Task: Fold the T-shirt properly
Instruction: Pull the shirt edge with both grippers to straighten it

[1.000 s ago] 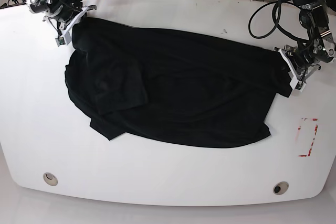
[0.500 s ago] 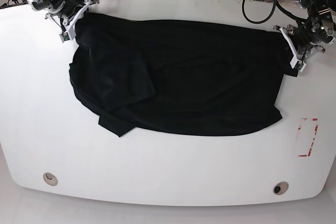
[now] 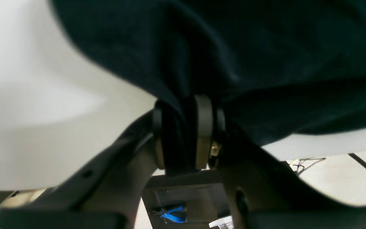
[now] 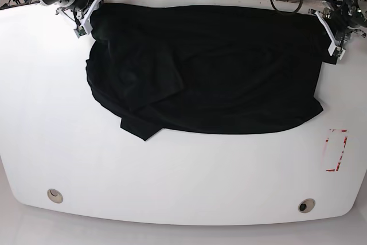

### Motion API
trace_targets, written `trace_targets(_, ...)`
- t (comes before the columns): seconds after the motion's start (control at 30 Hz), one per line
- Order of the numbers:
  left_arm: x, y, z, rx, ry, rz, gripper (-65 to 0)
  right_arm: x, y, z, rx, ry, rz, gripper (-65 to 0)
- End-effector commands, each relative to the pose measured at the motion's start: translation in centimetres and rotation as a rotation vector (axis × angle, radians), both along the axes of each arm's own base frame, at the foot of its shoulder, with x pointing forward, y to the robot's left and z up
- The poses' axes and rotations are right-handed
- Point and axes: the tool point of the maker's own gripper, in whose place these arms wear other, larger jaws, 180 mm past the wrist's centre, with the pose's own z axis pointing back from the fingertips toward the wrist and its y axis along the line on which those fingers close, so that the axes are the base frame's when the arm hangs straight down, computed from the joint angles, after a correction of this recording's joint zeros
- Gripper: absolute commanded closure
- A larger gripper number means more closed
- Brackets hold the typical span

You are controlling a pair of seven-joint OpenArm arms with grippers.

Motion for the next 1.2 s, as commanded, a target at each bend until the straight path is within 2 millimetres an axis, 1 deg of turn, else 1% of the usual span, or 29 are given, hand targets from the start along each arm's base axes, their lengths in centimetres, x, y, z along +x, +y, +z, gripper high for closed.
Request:
trace_targets(0.0,0.7,0.4,1.0,0.021,-0.030,-0.016,-11.0,-0.5,-0.8,0.2,-0.033,0.017,0.007,-17.0)
trace_targets(0.03,0.7,0.4,1.0,0.021,-0.030,-0.016,-11.0,-0.5,-0.8,0.2,-0.034,0.017,0.008,-21.6)
trace_targets(0.07,0.7,0.4,1.0,0.021,-0.030,-0.016,-11.3,-0.4,-1.0,0.3,-0.040,0.015,0.012,-28.7)
trace_targets(0.1,0.7,0.4,1.0,0.021,-0.030,-0.016,-12.1,-0.5,-1.2,0.3,-0.046,0.017,0.013,-33.8)
trace_targets(0.13,0.7,0.4,1.0,0.021,-0.025,-0.018,-14.0,-0.4,-1.4,0.4,-0.050,0.016,0.017,-41.5)
trace_targets(0.2,0.5,0.4,1.0,0.026,-0.011,-0.015,-18.9,-0.4,-1.5,0.5,-0.051,0.014,0.019,-51.2)
trace_targets(0.23,0.5,0.5,1.1,0.033,-0.009,-0.016,-22.6,-0.6,-1.7,0.7,-0.058,0.013,0.022,-56.6)
trace_targets(0.3,0.7,0.4,1.6,0.044,-0.014,-0.024,-29.0,-0.5,-2.3,1.6,-0.074,-0.011,0.013,-61.5)
trace_targets(0.4,1.6,0.1,2.9,0.068,-0.053,-0.050,-39.3,0.1,-2.8,3.5,-0.056,-0.079,-0.024,-62.0)
trace_targets(0.47,2.1,-0.2,3.8,0.083,-0.077,-0.065,-42.9,0.6,-2.9,4.3,-0.012,-0.121,-0.058,-62.0)
trace_targets(0.53,2.4,-0.5,4.5,0.096,-0.097,-0.078,-44.7,1.1,-3.7,5.5,0.025,-0.168,-0.092,-62.0)
trace_targets(0.63,2.4,-0.4,4.9,0.116,-0.084,-0.081,-44.4,1.8,-4.8,7.1,0.055,-0.228,-0.131,-62.0)
trace_targets(0.7,3.0,-0.5,5.5,0.121,-0.097,-0.082,-44.3,2.4,-5.1,7.8,0.068,-0.262,-0.149,-62.0)
trace_targets(0.77,4.0,-0.7,6.4,0.116,-0.127,-0.081,-43.8,4.0,-5.7,9.0,0.069,-0.323,-0.162,-62.0)
trace_targets(0.9,5.2,-0.8,7.2,0.110,-0.156,-0.079,-41.3,6.6,-6.5,10.1,0.056,-0.392,-0.163,-62.0)
trace_targets(1.0,6.3,-0.6,8.1,0.115,-0.193,-0.070,-39.6,9.0,-6.7,10.5,0.061,-0.434,-0.158,-62.0)
trace_targets(1.07,6.9,-0.4,8.6,0.119,-0.214,-0.062,-39.2,10.8,-6.3,10.2,0.074,-0.444,-0.146,-62.0)
trace_targets(1.17,7.9,-0.3,9.3,0.121,-0.245,-0.058,-39.2,13.0,-6.4,9.6,0.070,-0.439,-0.144,-62.0)
